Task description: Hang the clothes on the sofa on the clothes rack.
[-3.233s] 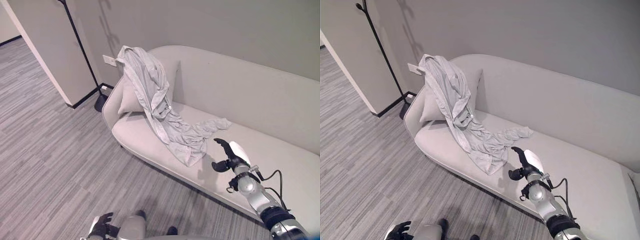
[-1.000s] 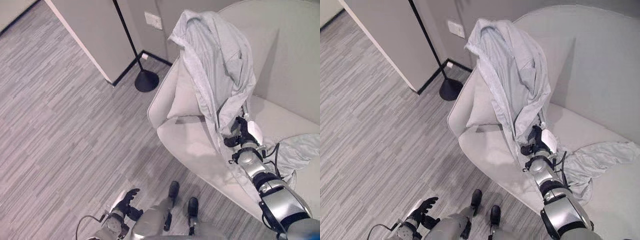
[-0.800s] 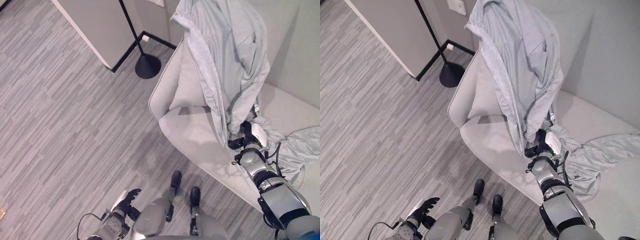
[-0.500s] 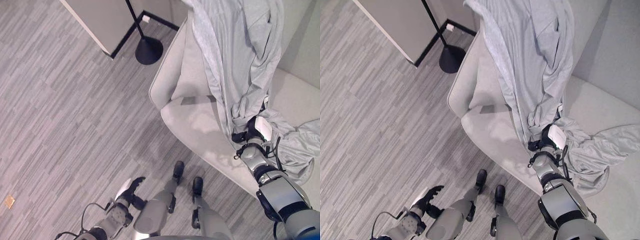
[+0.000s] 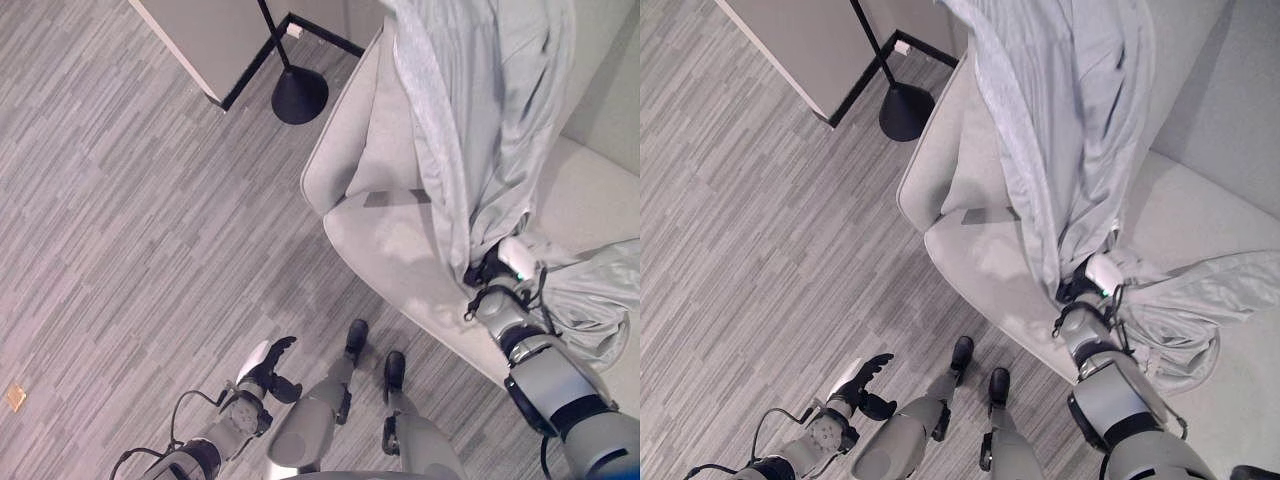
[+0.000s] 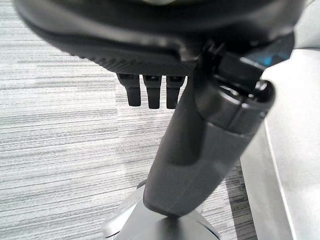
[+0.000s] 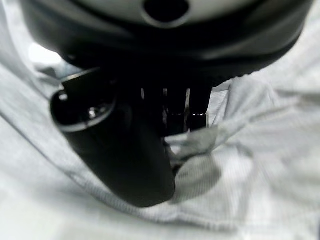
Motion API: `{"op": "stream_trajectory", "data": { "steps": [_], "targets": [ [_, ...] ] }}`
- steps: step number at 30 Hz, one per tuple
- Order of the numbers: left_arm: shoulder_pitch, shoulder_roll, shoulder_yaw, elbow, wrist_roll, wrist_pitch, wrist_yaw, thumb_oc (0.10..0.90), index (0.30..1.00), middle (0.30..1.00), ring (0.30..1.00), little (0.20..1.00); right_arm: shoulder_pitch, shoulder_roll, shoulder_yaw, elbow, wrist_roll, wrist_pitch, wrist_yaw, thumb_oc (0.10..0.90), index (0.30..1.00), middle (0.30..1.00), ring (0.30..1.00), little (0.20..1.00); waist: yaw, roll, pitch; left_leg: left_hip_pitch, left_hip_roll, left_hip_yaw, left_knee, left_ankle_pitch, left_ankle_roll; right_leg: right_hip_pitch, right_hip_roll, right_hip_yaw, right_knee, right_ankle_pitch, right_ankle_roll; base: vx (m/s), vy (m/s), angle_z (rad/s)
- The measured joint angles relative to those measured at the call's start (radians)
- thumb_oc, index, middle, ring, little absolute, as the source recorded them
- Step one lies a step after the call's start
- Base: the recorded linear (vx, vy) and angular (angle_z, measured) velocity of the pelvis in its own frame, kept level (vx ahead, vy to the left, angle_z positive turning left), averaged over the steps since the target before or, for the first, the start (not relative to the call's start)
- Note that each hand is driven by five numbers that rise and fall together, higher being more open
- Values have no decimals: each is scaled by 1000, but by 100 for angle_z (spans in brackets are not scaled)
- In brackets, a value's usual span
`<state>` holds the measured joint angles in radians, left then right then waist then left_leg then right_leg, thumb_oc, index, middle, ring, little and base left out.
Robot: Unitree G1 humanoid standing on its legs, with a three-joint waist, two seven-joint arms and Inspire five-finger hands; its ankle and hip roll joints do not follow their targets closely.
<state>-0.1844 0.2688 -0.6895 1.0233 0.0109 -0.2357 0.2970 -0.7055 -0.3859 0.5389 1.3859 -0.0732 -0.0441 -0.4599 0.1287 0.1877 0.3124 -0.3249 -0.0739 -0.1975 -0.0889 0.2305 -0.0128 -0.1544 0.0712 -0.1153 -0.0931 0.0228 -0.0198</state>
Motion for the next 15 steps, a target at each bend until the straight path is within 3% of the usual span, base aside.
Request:
{"op": "stream_trajectory", "data": {
  "steps": [6,10,13,15],
  "targets": [
    [-4,-36,21,65,1,10,10,800,900,900,900,900,137,101,-78,-30,44,-13,55,400,300,300,300,300,-24,-12,1,48,9,0,0,-1,-1,48,9,-6,0,-3,-4,-62,-56,2],
    [13,-34,49,94,8,28,17,800,900,900,900,900,241,124,-227,-116,308,-36,79,400,300,300,300,300,-65,-40,-6,87,12,7,-1,-19,-24,86,9,2,0,-6,-4,-60,-39,-6],
    [53,-19,104,81,36,41,3,800,900,900,900,900,319,128,-293,-270,539,-49,102,400,300,300,300,300,-83,-74,-23,118,13,22,-1,-25,-30,112,6,22,0,-3,-7,-66,-43,-18],
    [90,2,129,39,36,49,-9,800,900,900,900,900,399,133,-327,-441,688,-90,117,400,300,300,300,300,-90,-93,-44,136,15,39,-2,-35,-31,127,6,34,0,-4,-8,-54,-41,-21]
  ]
}}
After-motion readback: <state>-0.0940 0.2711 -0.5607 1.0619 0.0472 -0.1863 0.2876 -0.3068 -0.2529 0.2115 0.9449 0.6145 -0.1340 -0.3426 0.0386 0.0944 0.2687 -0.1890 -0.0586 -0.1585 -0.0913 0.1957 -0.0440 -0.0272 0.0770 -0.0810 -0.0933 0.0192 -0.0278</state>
